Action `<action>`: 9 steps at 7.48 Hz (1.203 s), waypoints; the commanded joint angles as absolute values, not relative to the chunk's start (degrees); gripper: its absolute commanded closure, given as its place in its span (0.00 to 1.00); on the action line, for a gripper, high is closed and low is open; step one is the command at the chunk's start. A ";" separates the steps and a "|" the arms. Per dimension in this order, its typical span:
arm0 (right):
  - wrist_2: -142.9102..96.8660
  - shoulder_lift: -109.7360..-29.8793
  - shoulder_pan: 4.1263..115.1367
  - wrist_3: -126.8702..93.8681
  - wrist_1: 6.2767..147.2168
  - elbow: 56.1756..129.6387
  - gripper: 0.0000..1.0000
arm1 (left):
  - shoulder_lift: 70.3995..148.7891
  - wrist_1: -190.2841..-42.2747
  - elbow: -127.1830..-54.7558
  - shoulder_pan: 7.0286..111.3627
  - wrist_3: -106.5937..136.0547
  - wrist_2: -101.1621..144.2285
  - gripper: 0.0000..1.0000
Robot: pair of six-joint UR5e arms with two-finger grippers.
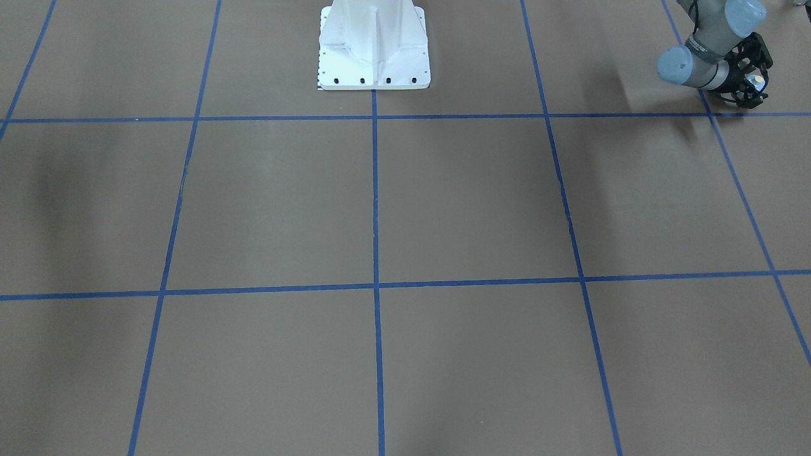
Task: Place and press bell with both arms
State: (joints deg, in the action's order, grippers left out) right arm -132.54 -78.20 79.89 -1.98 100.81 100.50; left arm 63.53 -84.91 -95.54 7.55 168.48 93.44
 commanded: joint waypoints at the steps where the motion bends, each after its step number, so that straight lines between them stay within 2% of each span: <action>1: -132.54 -77.44 79.89 -1.93 100.98 100.55 0.00 | 63.28 -84.46 -95.54 5.89 168.84 93.52 1.00; 3: -132.63 -77.34 79.89 -1.93 101.16 100.63 0.00 | 60.41 -84.72 -98.41 5.98 166.83 93.52 1.00; 5: -132.54 -77.34 79.89 -2.02 101.34 100.55 0.00 | 49.80 -84.12 -112.52 6.41 159.83 93.86 1.00; 6: -132.54 -77.34 79.89 -2.02 101.42 100.46 0.00 | 48.62 -80.46 -117.02 7.29 154.22 93.87 1.00; 8: -132.63 -77.43 79.98 -2.11 101.51 100.46 0.00 | 53.93 -74.03 -121.09 20.40 139.05 93.17 1.00; 9: -132.54 -77.43 79.89 -2.11 101.51 100.28 0.00 | 61.36 -69.74 -120.94 26.57 131.21 90.21 1.00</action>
